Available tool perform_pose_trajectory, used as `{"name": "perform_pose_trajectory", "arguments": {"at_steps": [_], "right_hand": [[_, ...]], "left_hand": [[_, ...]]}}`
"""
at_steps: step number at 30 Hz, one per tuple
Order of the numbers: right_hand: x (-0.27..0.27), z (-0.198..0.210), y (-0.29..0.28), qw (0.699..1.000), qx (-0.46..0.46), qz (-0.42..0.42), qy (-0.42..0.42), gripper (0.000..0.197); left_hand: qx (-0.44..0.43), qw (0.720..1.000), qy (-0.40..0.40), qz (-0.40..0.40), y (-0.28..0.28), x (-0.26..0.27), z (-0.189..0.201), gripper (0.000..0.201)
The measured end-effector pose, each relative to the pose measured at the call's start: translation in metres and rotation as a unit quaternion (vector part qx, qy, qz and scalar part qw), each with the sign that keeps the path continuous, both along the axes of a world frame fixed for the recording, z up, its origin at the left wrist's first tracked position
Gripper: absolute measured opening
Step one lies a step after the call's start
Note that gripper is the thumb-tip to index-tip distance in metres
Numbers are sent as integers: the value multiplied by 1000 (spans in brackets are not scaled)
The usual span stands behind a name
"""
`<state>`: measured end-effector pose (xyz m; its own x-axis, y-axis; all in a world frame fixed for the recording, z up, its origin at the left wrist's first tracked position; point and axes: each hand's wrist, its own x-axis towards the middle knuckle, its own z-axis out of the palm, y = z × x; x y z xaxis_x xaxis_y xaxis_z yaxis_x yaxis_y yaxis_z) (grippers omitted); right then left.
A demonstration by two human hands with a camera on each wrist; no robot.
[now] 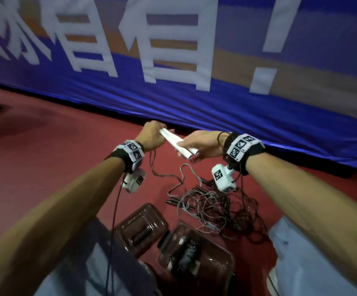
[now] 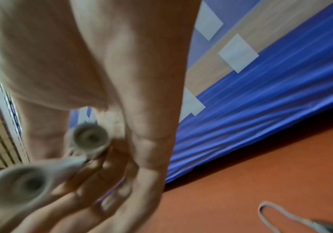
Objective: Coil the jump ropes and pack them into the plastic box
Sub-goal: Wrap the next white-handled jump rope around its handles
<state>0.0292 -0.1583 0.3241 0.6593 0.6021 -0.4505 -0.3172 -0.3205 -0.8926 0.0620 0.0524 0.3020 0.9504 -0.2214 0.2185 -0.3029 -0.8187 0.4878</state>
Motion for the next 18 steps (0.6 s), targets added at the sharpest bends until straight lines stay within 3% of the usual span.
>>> {"name": "perform_pose_trajectory", "arguments": {"at_steps": [3,6,9,11,12,14,15,18], "right_hand": [[-35,21,-16,989,115,-43,89,14],[-54,15,-26,972,196,-47,122,14],[-63,14,-34,975,186,-103,66,17],[-68,20,-42,970,176,-167,15,25],[-69,23,-46,965,174,-194,-16,29],[-73,34,-56,948,195,-237,-88,30],[-75,42,-62,932,216,-261,-126,28],[-70,62,-83,890,201,-334,-234,22]], "left_hand": [[30,998,-48,-11,-25,-13,32,40],[40,998,-47,2,-44,-14,32,39],[2,998,-56,-16,-68,-15,31,41],[-90,995,-41,-32,-88,-18,35,42],[-172,984,-21,-45,-99,-19,38,43],[-350,932,60,-71,-120,-22,44,41],[-392,911,106,-76,-130,-22,45,38],[-365,911,163,-101,-160,-27,45,38]]}}
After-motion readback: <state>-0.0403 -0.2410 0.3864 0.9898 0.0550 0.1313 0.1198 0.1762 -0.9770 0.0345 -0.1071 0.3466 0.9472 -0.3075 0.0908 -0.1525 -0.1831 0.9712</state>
